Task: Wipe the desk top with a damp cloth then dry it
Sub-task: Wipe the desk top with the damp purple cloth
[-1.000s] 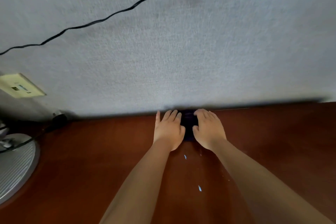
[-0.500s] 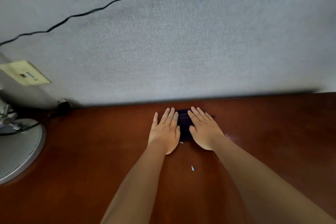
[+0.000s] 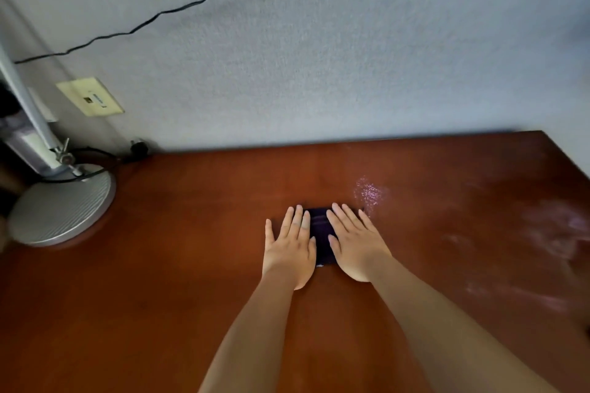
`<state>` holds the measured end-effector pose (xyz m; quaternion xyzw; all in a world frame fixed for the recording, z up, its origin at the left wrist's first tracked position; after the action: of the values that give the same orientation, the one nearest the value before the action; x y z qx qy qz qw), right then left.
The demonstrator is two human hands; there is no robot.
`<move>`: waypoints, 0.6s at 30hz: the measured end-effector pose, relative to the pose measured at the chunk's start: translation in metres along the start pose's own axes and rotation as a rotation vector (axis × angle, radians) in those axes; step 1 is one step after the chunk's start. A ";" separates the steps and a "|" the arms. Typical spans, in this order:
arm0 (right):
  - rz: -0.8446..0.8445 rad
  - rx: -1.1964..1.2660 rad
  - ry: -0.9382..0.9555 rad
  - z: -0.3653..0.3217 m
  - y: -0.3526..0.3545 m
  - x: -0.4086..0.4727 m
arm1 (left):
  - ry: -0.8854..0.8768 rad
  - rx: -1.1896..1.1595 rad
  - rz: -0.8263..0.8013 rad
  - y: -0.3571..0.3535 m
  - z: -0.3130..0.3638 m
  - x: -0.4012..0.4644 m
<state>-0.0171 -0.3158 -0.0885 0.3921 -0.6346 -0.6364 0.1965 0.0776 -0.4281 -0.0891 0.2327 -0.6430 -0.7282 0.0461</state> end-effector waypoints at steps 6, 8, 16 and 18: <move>0.057 -0.028 -0.014 -0.001 -0.011 -0.002 | -0.008 0.025 0.020 -0.002 0.001 0.000; 0.056 -0.045 -0.007 0.000 -0.008 0.009 | -0.019 0.031 0.028 0.001 -0.004 0.011; 0.095 -0.044 -0.057 0.006 0.011 0.088 | -0.070 0.036 0.054 0.024 -0.035 0.086; 0.095 -0.035 -0.078 0.008 0.017 0.109 | -0.076 0.035 0.058 0.030 -0.041 0.107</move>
<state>-0.0945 -0.3939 -0.1000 0.3329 -0.6484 -0.6522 0.2081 -0.0079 -0.5096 -0.0934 0.1868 -0.6635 -0.7234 0.0385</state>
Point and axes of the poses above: each hand's wrist, its own x-axis towards the middle knuckle, its own y-axis out of the back of the hand, z = x × y, the point moved 1 cm from there along x, towards the middle knuckle, and after that the axes turned 4 degrees about -y, right-handed, at the moved point
